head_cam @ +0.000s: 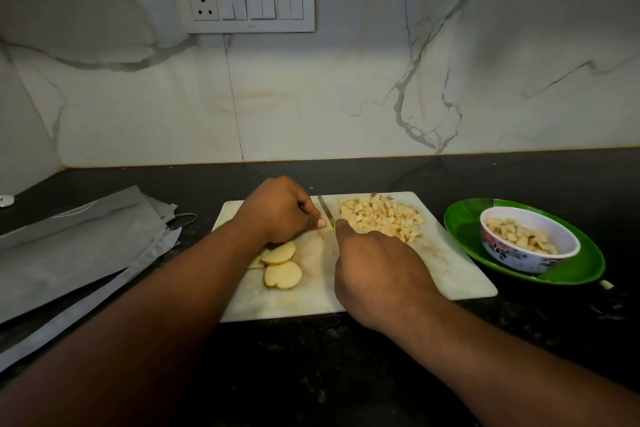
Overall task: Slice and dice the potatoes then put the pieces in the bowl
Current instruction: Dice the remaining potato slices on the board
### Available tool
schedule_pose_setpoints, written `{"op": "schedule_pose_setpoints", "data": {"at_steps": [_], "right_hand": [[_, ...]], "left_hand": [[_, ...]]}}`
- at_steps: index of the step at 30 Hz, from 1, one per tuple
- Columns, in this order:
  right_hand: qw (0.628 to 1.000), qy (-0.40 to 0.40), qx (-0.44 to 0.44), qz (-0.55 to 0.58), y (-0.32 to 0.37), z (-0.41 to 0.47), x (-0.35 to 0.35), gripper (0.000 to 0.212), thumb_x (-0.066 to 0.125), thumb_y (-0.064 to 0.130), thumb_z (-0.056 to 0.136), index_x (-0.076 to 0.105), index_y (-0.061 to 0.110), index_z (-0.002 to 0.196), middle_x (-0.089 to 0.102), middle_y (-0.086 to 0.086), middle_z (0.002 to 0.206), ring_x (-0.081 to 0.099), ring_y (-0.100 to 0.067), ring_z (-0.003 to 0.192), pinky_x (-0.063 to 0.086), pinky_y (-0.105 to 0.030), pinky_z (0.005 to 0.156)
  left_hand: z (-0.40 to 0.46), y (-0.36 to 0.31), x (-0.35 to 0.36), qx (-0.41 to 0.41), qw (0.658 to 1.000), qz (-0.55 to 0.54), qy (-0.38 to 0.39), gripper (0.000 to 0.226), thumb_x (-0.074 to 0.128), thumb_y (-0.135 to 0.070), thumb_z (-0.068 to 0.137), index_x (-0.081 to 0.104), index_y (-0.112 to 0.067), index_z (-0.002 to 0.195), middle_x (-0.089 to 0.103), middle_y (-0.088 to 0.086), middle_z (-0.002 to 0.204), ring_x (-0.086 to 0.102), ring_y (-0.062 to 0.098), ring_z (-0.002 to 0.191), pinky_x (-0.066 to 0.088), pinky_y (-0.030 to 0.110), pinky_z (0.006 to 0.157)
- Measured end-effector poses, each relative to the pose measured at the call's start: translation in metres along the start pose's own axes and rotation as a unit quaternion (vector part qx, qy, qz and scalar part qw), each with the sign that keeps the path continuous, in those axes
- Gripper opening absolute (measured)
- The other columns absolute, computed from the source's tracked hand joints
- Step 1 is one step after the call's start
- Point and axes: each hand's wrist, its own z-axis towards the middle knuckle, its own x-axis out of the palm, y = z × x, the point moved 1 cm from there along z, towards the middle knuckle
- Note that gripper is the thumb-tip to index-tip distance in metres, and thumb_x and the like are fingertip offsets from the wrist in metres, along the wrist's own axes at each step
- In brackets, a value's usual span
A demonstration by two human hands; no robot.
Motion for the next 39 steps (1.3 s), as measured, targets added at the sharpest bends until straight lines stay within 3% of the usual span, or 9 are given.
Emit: {"op": "schedule_pose_setpoints", "data": {"at_steps": [8,14,19,25,31,35,39], "right_hand": [[0.999,0.038,0.009,0.006,0.002,-0.004,-0.003,0.065,0.049,0.020,0.091,0.029,0.019,0.153,0.065,-0.003,0.107,0.061,-0.022,0.092,0.043,-0.032,0.066],[0.999,0.043,-0.025,0.000,-0.001,-0.042,-0.026,0.067,0.044,0.029,0.094,0.021,0.025,0.157,0.062,-0.001,0.114,0.060,-0.021,0.100,0.044,-0.032,0.075],[1.000,-0.019,0.009,-0.007,-0.006,-0.024,-0.030,0.060,0.043,0.028,0.095,0.029,0.025,0.153,0.066,-0.001,0.110,0.062,-0.021,0.094,0.046,-0.032,0.072],[1.000,-0.005,0.010,-0.004,0.008,0.009,-0.007,0.048,0.043,0.024,0.094,0.044,0.024,0.142,0.067,-0.001,0.105,0.063,-0.022,0.091,0.043,-0.031,0.064],[0.999,0.030,0.023,0.028,0.012,0.006,0.001,0.057,0.043,0.025,0.097,0.032,0.024,0.153,0.066,-0.002,0.117,0.063,-0.022,0.101,0.053,-0.035,0.082],[0.998,0.040,0.026,0.051,0.006,-0.009,-0.003,0.059,0.041,0.027,0.097,0.030,0.026,0.155,0.066,0.000,0.118,0.062,-0.019,0.102,0.052,-0.034,0.086],[0.998,0.037,-0.006,0.059,0.002,-0.041,-0.018,0.058,0.037,0.034,0.100,0.024,0.030,0.156,0.067,0.005,0.110,0.061,-0.012,0.095,0.049,-0.029,0.080]], "left_hand": [[-0.006,-0.003,-0.002,0.004,1.000,0.005,0.003,0.011,0.086,-0.036,0.084,0.085,-0.026,0.087,0.077,-0.015,0.088,0.069,0.003,0.087,0.058,0.029,0.087],[-0.005,-0.005,-0.003,0.005,1.000,0.016,0.019,0.012,0.083,-0.038,0.087,0.084,-0.027,0.092,0.078,-0.016,0.093,0.068,0.003,0.091,0.059,0.031,0.090],[-0.006,0.004,-0.008,0.014,0.999,-0.008,0.043,0.013,0.080,-0.027,0.091,0.083,-0.027,0.104,0.076,-0.017,0.105,0.065,0.001,0.098,0.050,0.023,0.093],[-0.004,0.005,-0.005,0.014,0.999,-0.028,0.023,0.012,0.081,-0.022,0.089,0.084,-0.027,0.100,0.078,-0.015,0.098,0.068,0.003,0.094,0.055,0.027,0.095],[0.000,0.003,-0.007,0.004,0.999,-0.028,0.025,0.014,0.083,-0.020,0.086,0.084,-0.025,0.099,0.074,-0.022,0.094,0.068,0.004,0.090,0.057,0.028,0.093],[0.001,0.004,-0.006,0.001,0.999,-0.041,0.025,0.014,0.085,-0.019,0.085,0.084,-0.022,0.098,0.073,-0.023,0.092,0.066,0.000,0.085,0.056,0.027,0.096],[0.002,0.006,-0.006,-0.003,0.999,-0.048,0.025,0.012,0.085,-0.020,0.084,0.085,-0.025,0.095,0.078,-0.016,0.095,0.068,0.004,0.096,0.055,0.029,0.100]]}}
